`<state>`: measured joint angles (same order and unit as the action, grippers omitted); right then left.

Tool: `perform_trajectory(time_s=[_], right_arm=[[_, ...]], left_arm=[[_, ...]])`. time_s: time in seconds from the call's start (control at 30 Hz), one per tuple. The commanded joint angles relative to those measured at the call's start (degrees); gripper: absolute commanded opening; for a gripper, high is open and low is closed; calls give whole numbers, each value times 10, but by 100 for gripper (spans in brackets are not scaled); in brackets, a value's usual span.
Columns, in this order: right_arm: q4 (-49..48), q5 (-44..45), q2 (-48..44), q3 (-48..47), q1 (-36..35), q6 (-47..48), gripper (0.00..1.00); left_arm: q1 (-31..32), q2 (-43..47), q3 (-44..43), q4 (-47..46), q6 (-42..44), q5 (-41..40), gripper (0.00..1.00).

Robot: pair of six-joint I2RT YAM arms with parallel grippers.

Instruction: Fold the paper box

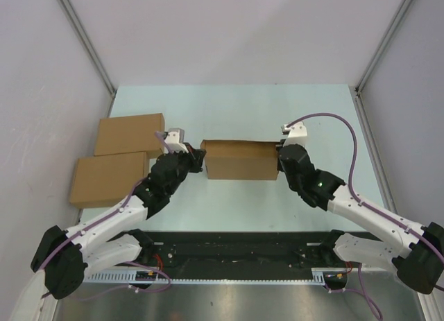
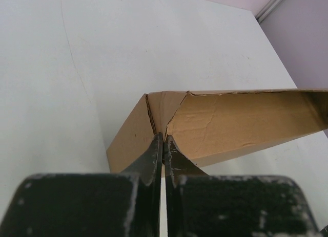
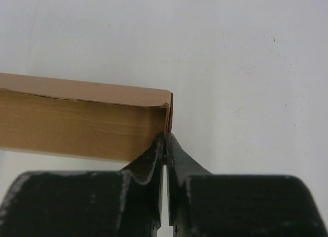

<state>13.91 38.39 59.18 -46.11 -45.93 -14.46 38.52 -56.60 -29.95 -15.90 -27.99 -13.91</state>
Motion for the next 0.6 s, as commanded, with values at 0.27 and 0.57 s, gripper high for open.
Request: perform_trajectory(time_s=[0.27,0.57], right_arm=[[43,12,-56,4,-25,5,56],[55,17,-121,-11,-30,-2,64]], left_arm=[[18,-14,24,54,-18,-63,2],[25,-17,24,57,-21,-72,3]])
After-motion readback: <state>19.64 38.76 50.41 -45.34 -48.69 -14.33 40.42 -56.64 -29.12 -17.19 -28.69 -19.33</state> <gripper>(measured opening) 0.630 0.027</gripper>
